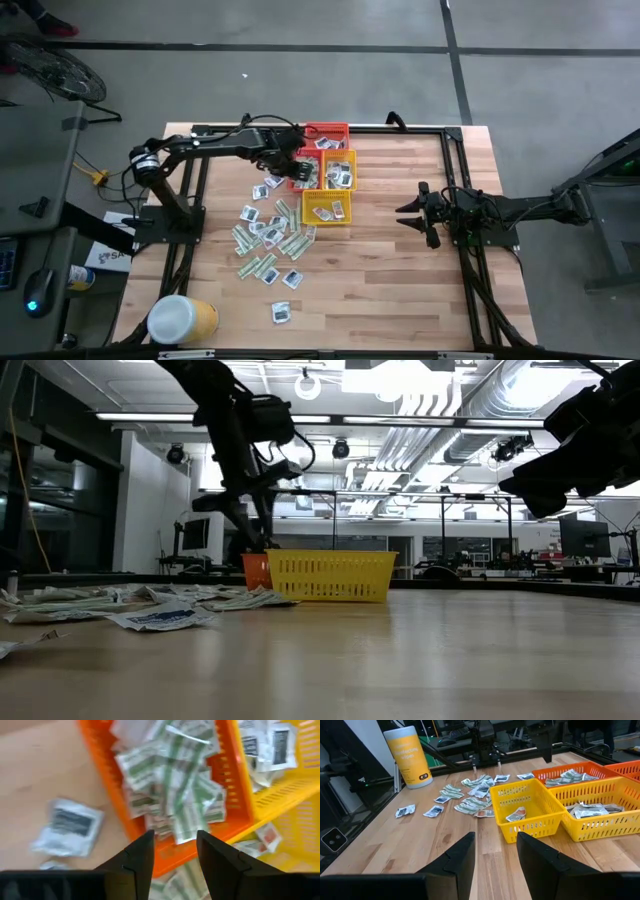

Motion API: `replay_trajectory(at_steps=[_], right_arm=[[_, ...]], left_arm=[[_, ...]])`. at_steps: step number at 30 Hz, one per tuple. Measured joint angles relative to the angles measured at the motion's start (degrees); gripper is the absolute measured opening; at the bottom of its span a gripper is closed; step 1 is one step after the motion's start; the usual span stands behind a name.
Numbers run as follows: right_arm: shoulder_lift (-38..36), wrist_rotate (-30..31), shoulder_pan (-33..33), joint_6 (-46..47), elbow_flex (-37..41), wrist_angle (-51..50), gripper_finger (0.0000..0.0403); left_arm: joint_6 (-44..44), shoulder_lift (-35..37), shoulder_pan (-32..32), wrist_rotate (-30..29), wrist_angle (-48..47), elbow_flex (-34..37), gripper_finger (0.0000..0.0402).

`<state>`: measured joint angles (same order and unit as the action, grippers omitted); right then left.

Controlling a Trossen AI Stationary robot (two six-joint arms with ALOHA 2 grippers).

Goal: Pick & Place First Aid Supplies
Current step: Put the towelette pack into the top yellow bin

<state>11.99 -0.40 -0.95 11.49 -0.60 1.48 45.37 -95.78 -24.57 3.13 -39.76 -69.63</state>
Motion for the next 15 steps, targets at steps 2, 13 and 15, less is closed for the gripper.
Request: replay_trajectory(at_steps=[2,13,15], right_arm=[[0.00,0.02,0.00,0.00,0.00,0.01,0.0139],[0.00,0.02,0.00,0.01,0.00,0.01,0.0139],[0.00,0.00,0.00,0.00,0.00,0.02,0.0139]], left_arm=[[-0.78,1.16,-0.02,-1.82,-3.44,0.00,0.0145],[-2.93,3.12,-0.14,-9.03,-19.93,0.39,0.0145],[-2.61,3.68,-0.14,-9.55,-19.83,2.02,0.0145]])
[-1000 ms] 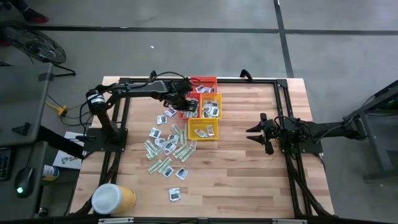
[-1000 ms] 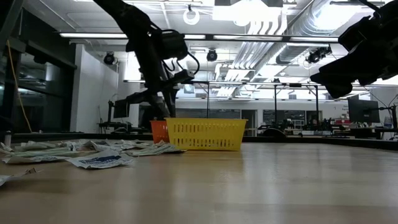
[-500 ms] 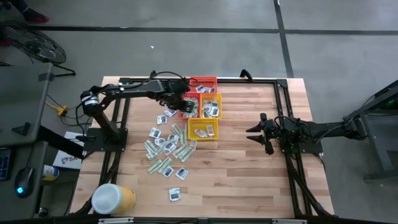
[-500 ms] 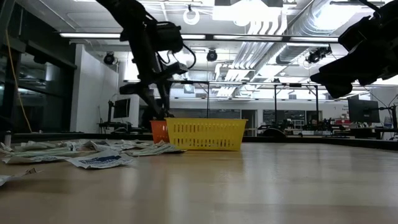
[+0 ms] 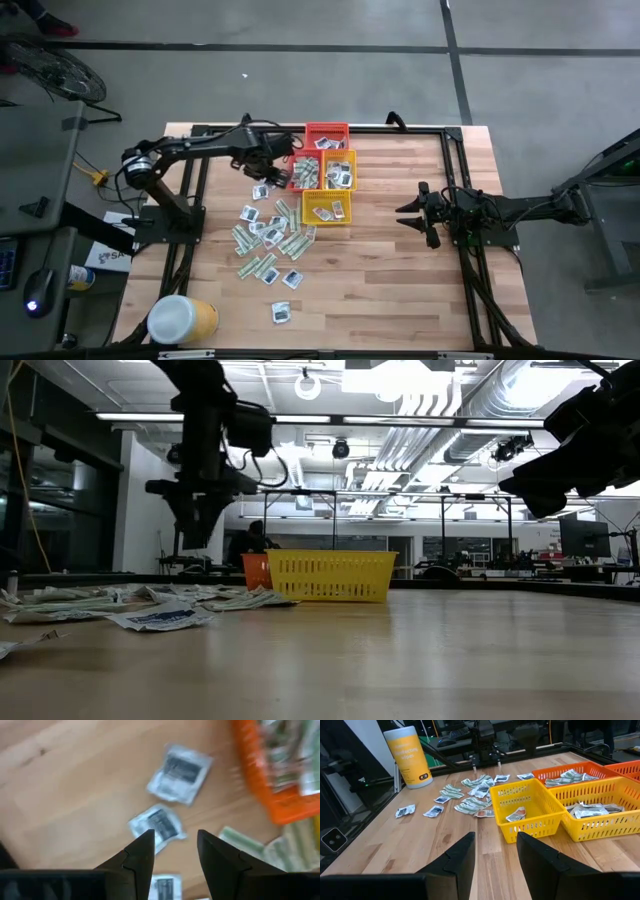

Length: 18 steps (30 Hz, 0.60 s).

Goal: Pick & Place First Aid Supplies
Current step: Put the towelette pack into the top yellow bin

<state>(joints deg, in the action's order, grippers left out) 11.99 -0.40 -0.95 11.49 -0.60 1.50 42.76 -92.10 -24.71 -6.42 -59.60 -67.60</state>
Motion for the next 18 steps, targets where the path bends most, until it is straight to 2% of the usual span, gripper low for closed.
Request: replay_trajectory(at_steps=[10,18], right_arm=[[-0.01,0.00,0.00,0.00,0.00,-0.01,0.0139],[-0.02,0.00,0.00,0.01,0.00,0.00,0.0139]], left_arm=[[6.11,8.56,0.00,1.63,10.56,16.05,0.0145],[7.45,9.44,-0.02,2.52,17.78,22.70,0.0145]])
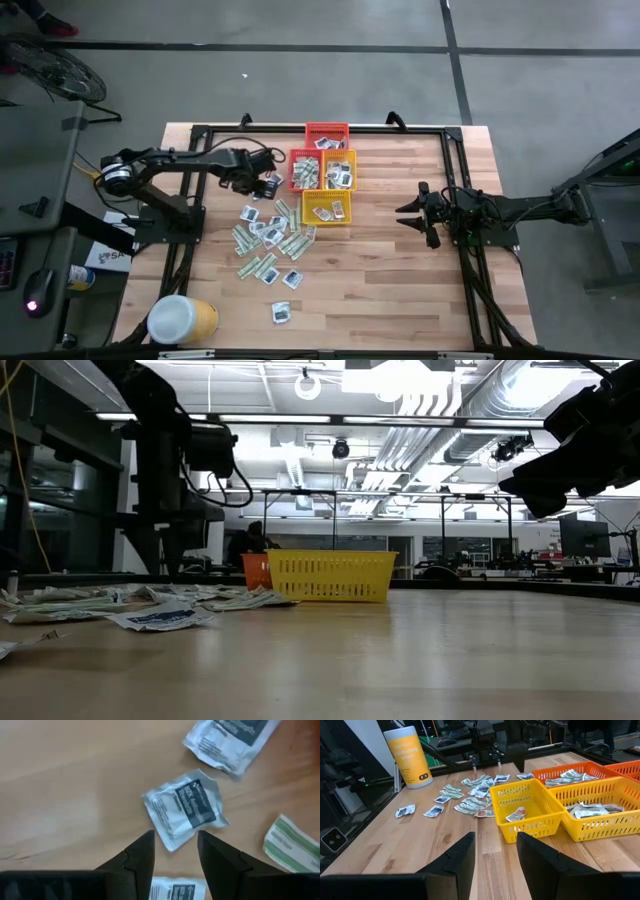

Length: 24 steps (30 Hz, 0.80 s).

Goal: Pick & Place First Aid Supplies
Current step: Put the towelette pack into the top yellow bin

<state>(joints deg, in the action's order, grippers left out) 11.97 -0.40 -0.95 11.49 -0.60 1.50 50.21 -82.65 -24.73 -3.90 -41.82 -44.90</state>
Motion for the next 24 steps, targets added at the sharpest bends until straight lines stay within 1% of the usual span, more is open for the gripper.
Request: replay_trajectory(at_steps=[5,9,24], right_arm=[[0.00,0.01,0.00,-0.01,0.00,-0.02,0.0139],[0.00,0.01,0.00,-0.01,0.00,-0.02,0.0139],[0.01,0.02,0.00,-0.01,0.00,-0.01,0.0139]], left_arm=[[1.14,-0.02,-0.04,-1.47,0.83,0.69,0.0145],[2.28,-0.02,-0.07,-1.55,1.78,0.72,0.0145],[5.82,-0.95,-0.07,1.25,0.82,0.78,0.0145]])
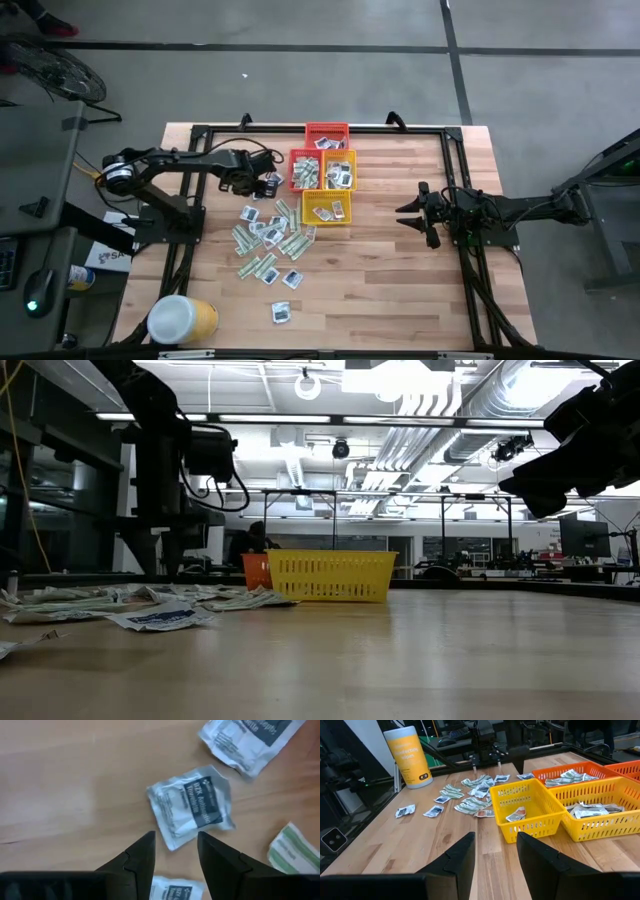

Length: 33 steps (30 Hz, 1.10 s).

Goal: Pick & Place First Aid Supplies
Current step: Put the towelette pack into the top yellow bin

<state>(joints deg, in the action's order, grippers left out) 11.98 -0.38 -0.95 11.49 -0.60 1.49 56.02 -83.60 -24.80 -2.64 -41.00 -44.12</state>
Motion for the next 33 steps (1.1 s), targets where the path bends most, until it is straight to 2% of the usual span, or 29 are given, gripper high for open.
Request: replay_trajectory(at_steps=[9,18,33], right_arm=[[-0.01,0.00,0.00,0.01,0.00,0.00,0.0139],[0.00,-0.01,0.00,0.01,0.00,-0.01,0.0139],[0.01,-0.02,0.00,0.00,0.00,-0.01,0.0139]], left_arm=[[5.28,0.03,0.00,0.17,0.37,0.07,0.0145],[11.92,0.27,0.00,2.50,4.93,4.73,0.0145],[13.82,0.93,-0.70,3.61,6.07,4.66,0.0145]])
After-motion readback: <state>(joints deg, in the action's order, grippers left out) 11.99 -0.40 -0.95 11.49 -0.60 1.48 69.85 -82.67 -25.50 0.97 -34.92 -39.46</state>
